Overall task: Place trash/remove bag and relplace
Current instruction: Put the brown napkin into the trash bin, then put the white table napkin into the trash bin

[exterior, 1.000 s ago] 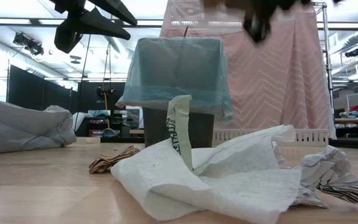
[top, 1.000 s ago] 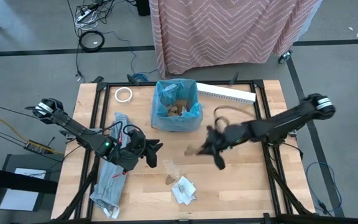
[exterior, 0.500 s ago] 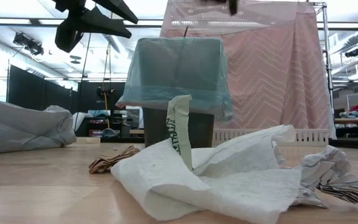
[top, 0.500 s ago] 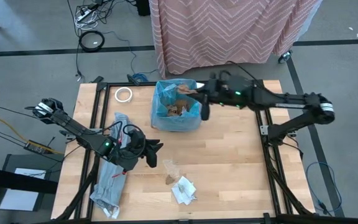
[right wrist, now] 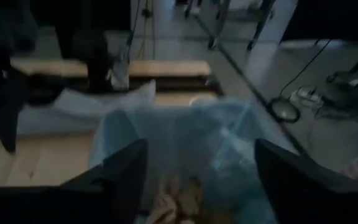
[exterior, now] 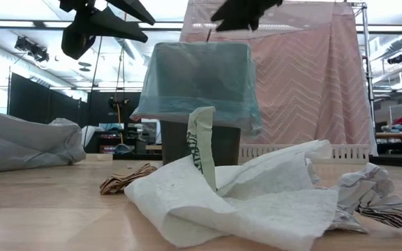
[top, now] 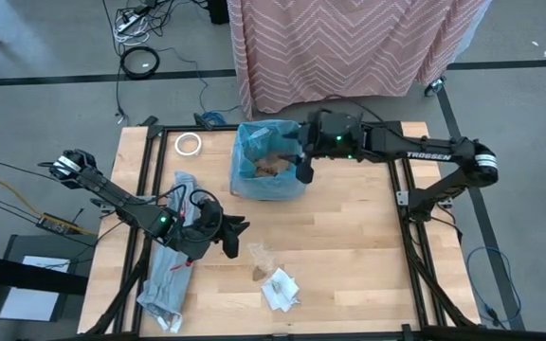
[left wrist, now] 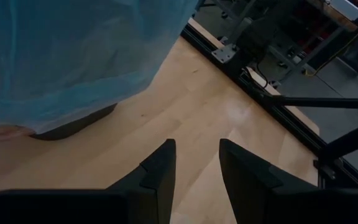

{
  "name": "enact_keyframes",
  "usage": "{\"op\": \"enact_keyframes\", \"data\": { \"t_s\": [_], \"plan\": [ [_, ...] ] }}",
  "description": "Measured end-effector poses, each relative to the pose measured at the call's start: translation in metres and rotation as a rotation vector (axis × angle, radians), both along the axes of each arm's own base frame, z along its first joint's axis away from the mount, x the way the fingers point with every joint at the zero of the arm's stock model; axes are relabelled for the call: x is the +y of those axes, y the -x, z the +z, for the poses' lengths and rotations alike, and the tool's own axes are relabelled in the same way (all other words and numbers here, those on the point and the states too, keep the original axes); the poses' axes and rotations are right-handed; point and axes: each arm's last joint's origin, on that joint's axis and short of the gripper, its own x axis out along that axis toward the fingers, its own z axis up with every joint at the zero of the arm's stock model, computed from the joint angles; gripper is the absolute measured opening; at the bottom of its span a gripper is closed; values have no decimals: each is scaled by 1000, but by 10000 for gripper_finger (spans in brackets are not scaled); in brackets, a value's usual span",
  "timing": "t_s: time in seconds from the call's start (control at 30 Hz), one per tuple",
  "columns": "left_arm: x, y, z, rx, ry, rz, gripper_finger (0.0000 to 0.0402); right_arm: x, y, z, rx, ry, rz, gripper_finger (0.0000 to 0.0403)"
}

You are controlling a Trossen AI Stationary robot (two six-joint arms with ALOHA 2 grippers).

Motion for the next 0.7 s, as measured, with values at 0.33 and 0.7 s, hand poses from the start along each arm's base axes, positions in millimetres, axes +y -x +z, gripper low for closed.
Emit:
{"op": "enact_keyframes", "data": {
  "t_s": [0.33, 0.7],
  "plan": [
    [0, 0, 0, 5, -4, 0, 131, 70, 33, 23, 66, -264, 289, 318],
    [0, 0, -1, 20, -34, -12, 131, 194, 49, -59, 556, -226, 448, 304]
  ]
}}
